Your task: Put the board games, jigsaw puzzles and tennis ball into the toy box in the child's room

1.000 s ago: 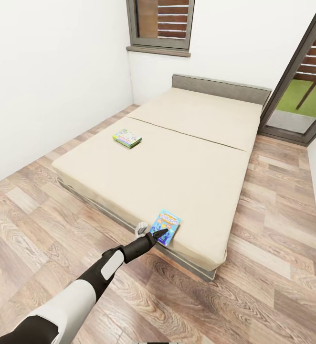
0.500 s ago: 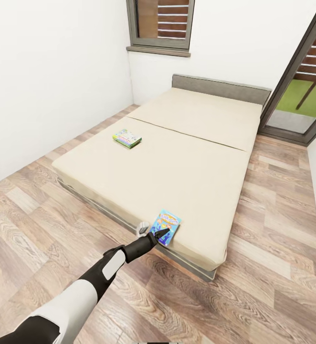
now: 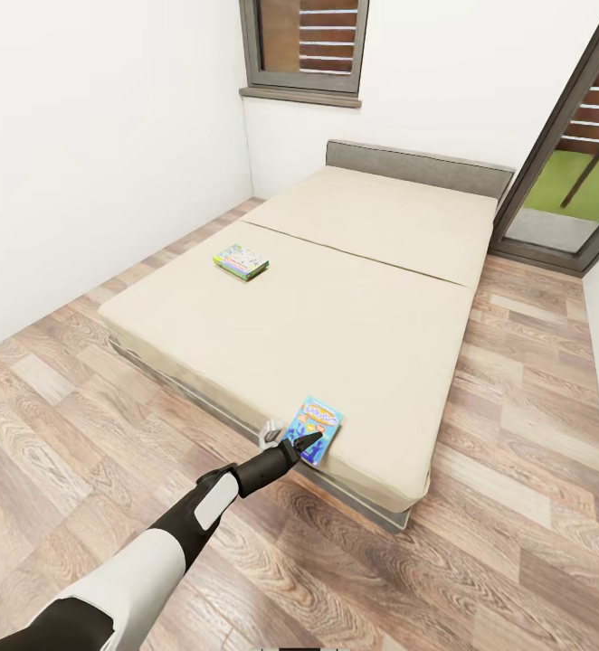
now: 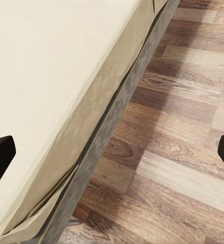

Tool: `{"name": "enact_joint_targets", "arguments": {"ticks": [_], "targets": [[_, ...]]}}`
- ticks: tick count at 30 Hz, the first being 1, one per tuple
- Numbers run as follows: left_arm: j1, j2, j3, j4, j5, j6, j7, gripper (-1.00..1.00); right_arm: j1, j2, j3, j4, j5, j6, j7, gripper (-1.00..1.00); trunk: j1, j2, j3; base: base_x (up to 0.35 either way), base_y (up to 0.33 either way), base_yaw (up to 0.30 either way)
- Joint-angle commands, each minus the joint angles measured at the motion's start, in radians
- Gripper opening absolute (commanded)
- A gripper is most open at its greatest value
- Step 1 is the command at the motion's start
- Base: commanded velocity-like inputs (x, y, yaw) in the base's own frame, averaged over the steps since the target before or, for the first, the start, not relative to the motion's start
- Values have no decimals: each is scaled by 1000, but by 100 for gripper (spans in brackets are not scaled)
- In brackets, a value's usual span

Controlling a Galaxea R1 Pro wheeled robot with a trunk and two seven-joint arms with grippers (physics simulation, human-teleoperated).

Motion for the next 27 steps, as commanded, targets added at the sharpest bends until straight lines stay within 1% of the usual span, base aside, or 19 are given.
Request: {"name": "enact_joint_targets", "arguments": {"ticks": [1,20,21,27], "targets": [[-1,0,-3,0,11,9,0,100,-1,0,-1,0,-1,8,3,100,0,0,-1,0,0,0],[-1,-1,-3,-4,10,9,0,100,-1,0,-1,0,-1,8,3,100,0,0,-1,0,0,0],[-1,-1,-3,-4,10,9,0,-100,-1,0,-1,0,-1,8,3,100,0,0,-1,0,0,0],[-1,-2,-3,-4,10,9,1,-100,-1,0,-1,0,-1,8,3,100,0,0,-1,0,0,0]]}}
